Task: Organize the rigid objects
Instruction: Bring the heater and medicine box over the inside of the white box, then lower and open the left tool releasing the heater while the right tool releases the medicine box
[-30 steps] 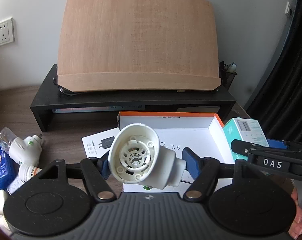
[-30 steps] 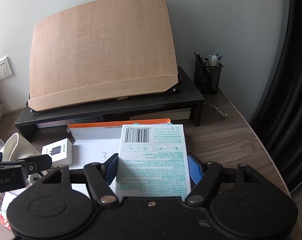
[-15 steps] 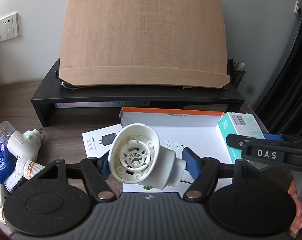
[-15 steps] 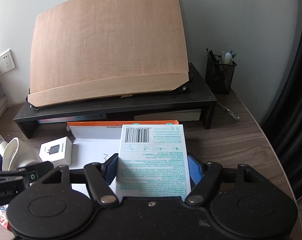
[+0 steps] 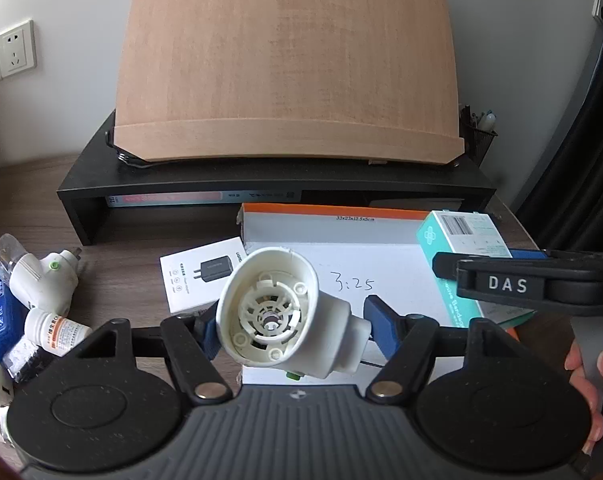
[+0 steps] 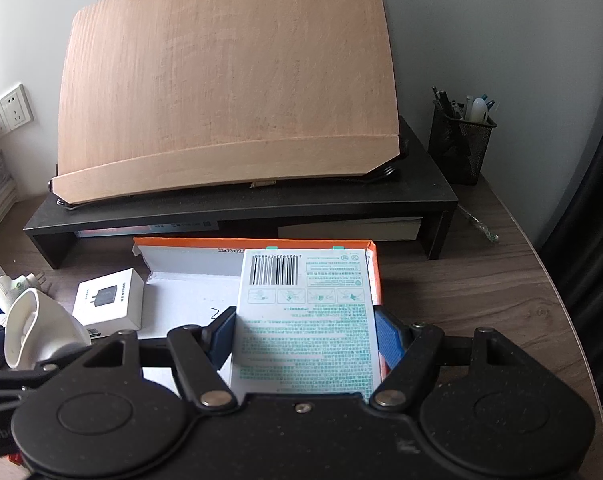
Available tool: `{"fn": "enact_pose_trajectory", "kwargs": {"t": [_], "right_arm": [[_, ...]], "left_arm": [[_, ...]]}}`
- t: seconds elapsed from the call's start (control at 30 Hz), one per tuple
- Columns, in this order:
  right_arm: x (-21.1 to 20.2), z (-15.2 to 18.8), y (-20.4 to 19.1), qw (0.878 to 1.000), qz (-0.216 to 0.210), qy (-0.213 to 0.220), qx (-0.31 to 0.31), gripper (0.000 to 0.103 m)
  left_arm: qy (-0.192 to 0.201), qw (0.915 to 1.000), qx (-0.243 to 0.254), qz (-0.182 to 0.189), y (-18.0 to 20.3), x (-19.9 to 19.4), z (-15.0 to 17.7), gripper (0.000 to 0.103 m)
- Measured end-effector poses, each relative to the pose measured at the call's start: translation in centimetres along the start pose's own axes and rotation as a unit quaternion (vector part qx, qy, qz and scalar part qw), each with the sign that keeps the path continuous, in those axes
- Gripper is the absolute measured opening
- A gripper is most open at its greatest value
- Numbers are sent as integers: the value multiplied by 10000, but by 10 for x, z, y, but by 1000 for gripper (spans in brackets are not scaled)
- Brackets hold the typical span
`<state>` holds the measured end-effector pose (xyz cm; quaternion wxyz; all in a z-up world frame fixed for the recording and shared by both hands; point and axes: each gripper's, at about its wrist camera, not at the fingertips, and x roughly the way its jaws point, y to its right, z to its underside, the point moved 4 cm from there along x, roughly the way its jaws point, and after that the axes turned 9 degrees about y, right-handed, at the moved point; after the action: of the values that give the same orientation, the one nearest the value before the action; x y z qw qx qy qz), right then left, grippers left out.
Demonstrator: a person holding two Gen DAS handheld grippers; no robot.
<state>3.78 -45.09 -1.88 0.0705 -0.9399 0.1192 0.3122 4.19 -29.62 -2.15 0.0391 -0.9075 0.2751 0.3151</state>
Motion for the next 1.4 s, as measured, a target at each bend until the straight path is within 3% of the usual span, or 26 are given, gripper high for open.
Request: {"fn": "enact_pose_trajectory", "kwargs": {"t": [0.73, 1.4], "right_arm": [[21, 4, -18, 9995, 6, -273, -157, 84], [25, 6, -6, 9993, 130, -332, -137, 84]], "left_arm": [[-96, 9999, 91, 27, 0, 6, 5, 72], [-155, 9993, 254, 239, 12, 17, 8, 72]]}}
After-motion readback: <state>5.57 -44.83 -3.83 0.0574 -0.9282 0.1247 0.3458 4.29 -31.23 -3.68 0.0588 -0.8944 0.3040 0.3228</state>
